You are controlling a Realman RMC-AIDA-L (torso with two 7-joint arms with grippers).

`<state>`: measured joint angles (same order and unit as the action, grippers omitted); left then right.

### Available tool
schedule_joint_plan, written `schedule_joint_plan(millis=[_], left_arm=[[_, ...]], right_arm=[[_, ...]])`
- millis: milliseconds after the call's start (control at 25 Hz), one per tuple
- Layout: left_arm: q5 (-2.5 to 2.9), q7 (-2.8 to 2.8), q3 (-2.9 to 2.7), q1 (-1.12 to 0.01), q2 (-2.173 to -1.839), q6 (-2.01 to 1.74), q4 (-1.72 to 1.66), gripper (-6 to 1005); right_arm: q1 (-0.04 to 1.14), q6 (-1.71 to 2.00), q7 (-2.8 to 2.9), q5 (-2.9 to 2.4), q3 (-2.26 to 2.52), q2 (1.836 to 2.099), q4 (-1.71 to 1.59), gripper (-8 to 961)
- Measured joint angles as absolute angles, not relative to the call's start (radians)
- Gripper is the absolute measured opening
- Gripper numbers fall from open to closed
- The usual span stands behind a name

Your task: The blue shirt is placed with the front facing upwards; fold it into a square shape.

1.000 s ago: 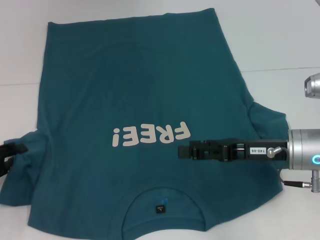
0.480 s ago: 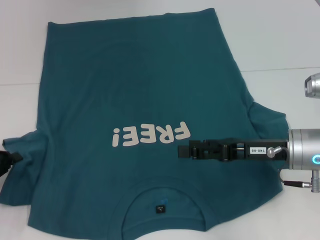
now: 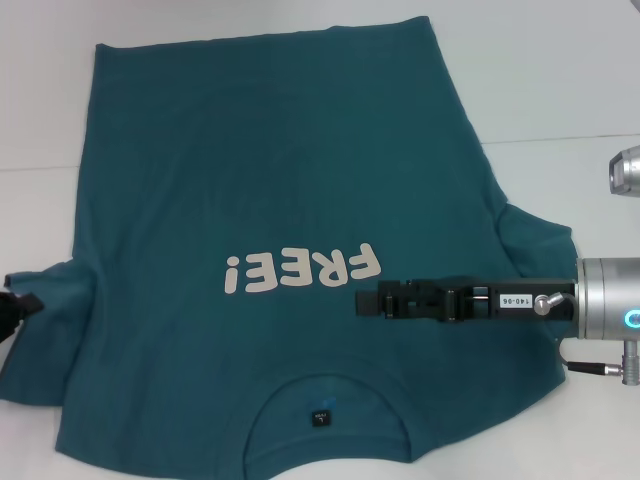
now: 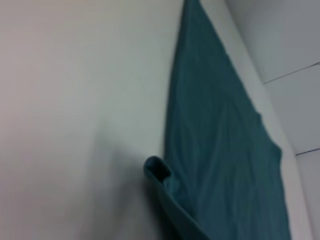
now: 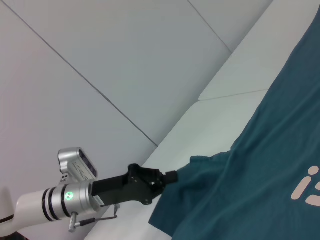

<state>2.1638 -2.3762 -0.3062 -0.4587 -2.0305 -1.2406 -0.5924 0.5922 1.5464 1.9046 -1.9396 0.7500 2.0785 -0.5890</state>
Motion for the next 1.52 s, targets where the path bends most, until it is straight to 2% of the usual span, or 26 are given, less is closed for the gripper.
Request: schedule_joint_plan(millis=[640,840,1120,1520], left_arm=[[2.162,-2.357,-0.228,-0.441,-2.024,-1.274,-0.595,-2],[2.163,-2.374,-0.224,-0.450,-1.999,-1.284,-0.610,-2],[2.249,-2.406,-0.227,-0.517,-1.960,-1.276,-0.615,-1],[2.268,-2.450,-0.235,-0.537,-1.935,-1.282,-0.663,-2]], right_arm=[[0.593,1.545,1.904,-1.939,0.750,2.079,-0.588,930],[0.591,1.546,1.905,-1.939,0.750,2.078,-0.592,929],[0.590,1.549,1.903,-1.939,0.750,2.077,-0.588,929],[0.591,1.549,1.904,-1.939,0.750,2.077,-0.588,929]])
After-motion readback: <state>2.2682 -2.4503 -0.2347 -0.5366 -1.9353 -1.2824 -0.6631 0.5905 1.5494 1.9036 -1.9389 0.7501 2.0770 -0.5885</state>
